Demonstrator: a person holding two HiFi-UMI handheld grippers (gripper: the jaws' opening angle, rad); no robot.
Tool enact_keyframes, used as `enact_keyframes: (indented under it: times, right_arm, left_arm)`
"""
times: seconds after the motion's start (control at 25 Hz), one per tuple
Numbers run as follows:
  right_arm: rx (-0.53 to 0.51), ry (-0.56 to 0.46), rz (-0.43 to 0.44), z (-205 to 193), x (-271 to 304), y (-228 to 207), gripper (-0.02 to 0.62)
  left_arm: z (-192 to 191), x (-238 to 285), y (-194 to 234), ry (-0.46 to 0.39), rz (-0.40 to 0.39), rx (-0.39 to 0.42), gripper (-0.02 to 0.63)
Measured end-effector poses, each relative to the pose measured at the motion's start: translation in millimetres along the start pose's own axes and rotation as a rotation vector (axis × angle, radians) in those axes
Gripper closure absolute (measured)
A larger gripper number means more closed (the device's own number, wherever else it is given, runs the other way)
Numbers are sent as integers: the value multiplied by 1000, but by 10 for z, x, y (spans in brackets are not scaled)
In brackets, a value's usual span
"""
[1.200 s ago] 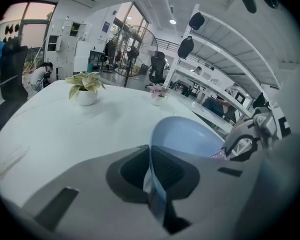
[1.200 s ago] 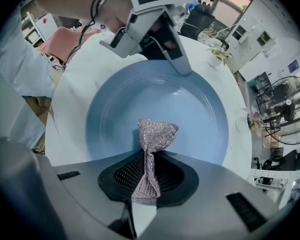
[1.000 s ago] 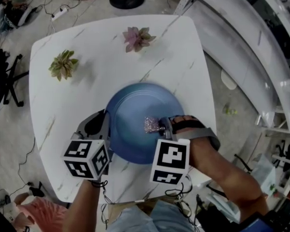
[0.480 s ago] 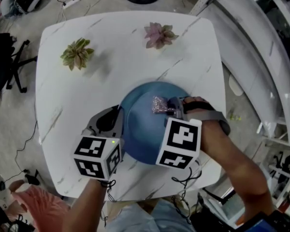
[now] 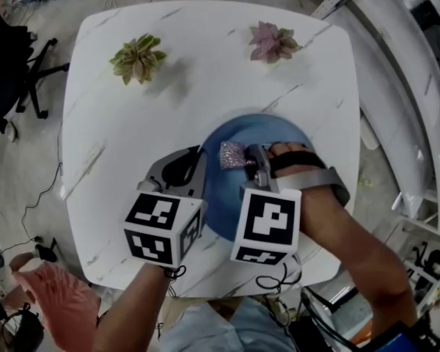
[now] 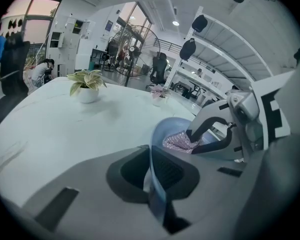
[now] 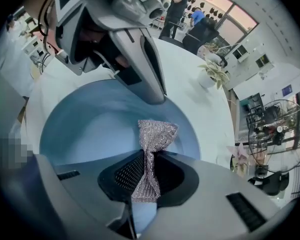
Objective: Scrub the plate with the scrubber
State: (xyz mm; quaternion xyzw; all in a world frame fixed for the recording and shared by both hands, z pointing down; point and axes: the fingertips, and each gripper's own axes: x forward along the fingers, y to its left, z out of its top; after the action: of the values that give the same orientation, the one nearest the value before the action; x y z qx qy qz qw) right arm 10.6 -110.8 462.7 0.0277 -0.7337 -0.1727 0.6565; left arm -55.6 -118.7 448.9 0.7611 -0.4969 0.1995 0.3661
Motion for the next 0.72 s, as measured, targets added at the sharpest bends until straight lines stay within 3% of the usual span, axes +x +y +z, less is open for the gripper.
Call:
enact_keyframes:
  times: [0.72]
  right_arm:
    - [-118, -151, 43, 376, -267, 861, 520]
  left_arm:
    - [-6, 3, 36, -19, 24, 15, 589]
